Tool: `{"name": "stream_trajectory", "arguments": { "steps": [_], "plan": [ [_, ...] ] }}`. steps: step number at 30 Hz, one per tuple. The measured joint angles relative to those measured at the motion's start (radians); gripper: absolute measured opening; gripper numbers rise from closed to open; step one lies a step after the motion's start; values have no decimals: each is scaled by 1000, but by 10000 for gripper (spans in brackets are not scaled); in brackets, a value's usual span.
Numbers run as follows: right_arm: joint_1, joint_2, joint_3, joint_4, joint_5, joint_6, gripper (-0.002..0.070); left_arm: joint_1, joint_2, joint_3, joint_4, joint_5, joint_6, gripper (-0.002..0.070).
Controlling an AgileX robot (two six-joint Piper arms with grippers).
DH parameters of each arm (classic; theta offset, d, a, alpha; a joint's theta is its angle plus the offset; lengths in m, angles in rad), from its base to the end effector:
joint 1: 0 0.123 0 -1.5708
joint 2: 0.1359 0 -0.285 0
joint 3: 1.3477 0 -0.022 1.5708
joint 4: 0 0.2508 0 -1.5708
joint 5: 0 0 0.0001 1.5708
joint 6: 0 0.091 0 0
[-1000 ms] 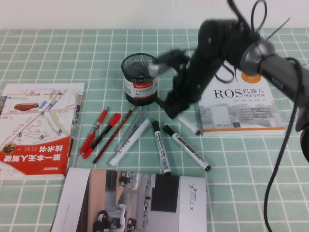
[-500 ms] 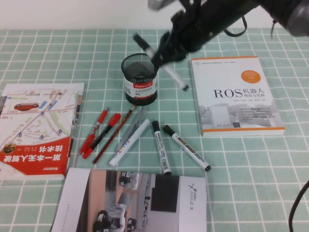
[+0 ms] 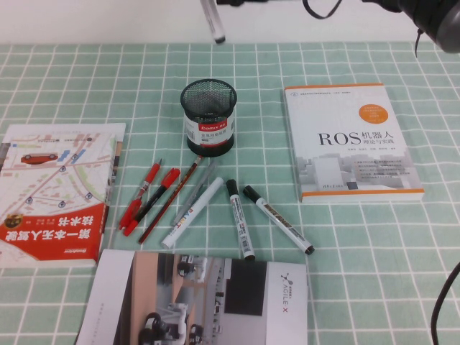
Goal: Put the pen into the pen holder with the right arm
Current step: Place the pen onto the pen holder
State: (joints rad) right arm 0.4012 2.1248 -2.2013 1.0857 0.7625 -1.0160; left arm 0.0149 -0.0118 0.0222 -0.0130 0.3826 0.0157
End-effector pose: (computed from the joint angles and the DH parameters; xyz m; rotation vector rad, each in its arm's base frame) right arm 0.4339 0.2445 0.3872 -0.8798 1.6269 0.8262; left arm 0.0523 0.0003 0.1720 -0.0072 1.8766 0.0082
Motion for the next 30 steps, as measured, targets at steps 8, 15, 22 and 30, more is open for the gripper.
{"name": "stream_trajectory", "arguments": {
  "steps": [8, 15, 22, 30],
  "plan": [
    [0, 2, 0, 195, -30, -219, 122, 0, 0, 0, 0, 0, 0, -4],
    [-3, 5, 0, 218, 27, -325, 122, 0, 0, 0, 0, 0, 0, -4],
    [-31, 5, 2, 185, -27, -367, 122, 0, 0, 0, 0, 0, 0, -4],
    [-39, 59, 4, 532, -166, -550, 122, 0, 0, 0, 0, 0, 0, -4]
  ]
}}
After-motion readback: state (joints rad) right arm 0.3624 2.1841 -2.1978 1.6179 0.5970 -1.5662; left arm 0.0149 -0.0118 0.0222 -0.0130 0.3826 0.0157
